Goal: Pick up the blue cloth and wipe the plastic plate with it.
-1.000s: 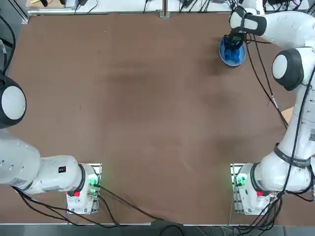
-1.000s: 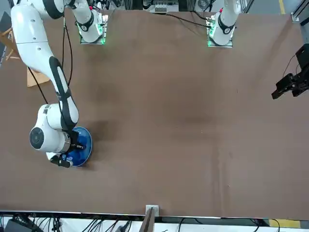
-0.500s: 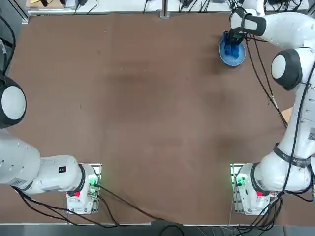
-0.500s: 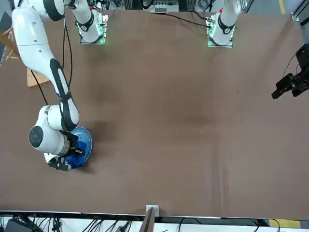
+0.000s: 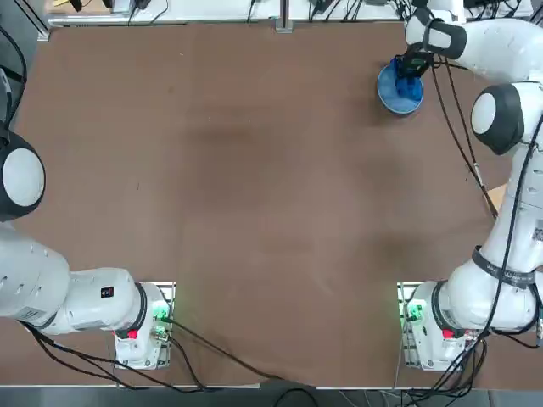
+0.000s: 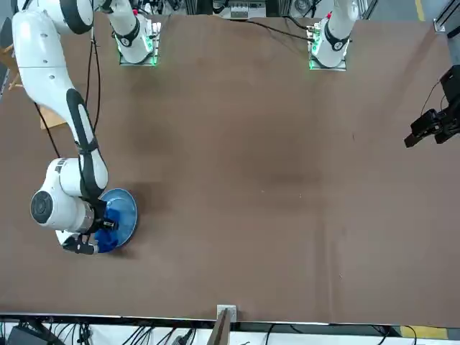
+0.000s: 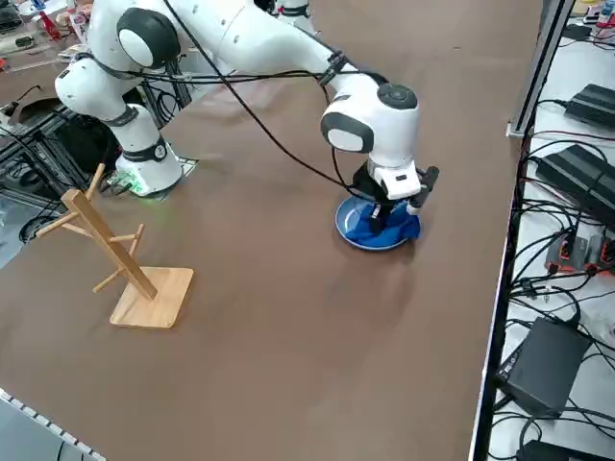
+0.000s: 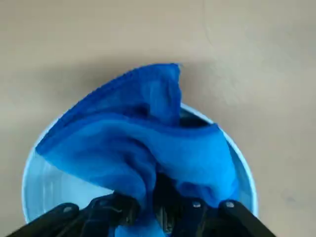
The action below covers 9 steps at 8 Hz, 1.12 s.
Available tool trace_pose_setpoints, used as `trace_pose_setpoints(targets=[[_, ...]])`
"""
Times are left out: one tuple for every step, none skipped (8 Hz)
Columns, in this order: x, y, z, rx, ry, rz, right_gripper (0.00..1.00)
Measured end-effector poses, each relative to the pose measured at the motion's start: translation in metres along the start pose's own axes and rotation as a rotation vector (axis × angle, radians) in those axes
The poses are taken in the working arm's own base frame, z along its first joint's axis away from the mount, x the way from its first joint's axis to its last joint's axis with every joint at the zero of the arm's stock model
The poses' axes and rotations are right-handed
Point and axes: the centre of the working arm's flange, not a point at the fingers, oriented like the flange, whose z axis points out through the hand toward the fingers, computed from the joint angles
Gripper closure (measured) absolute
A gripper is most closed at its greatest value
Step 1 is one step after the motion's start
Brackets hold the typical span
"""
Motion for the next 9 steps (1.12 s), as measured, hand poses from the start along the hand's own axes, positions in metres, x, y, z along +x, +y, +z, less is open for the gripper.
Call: trace_pose_setpoints(targets=[[-0.004, 0.002, -0.015, -0.008, -0.035, -0.001, 0.84], [-0.008, 0.001, -0.031, -0.014, -0.062, -0.002, 0.84], [-0.013, 0.001, -0.049, -0.019, -0.082, -0.003, 0.84], [-0.017, 0.000, -0.064, -0.023, -0.098, -0.005, 0.84], [-0.021, -0.004, -0.074, -0.026, -0.109, -0.010, 0.84], [-0.024, -0.011, -0.085, -0.029, -0.114, -0.013, 0.84], [-0.028, -0.020, -0.096, -0.032, -0.113, -0.007, 0.84], [-0.032, -0.030, -0.109, -0.035, -0.108, 0.003, 0.84], [-0.037, -0.042, -0.123, -0.037, -0.103, 0.017, 0.84]])
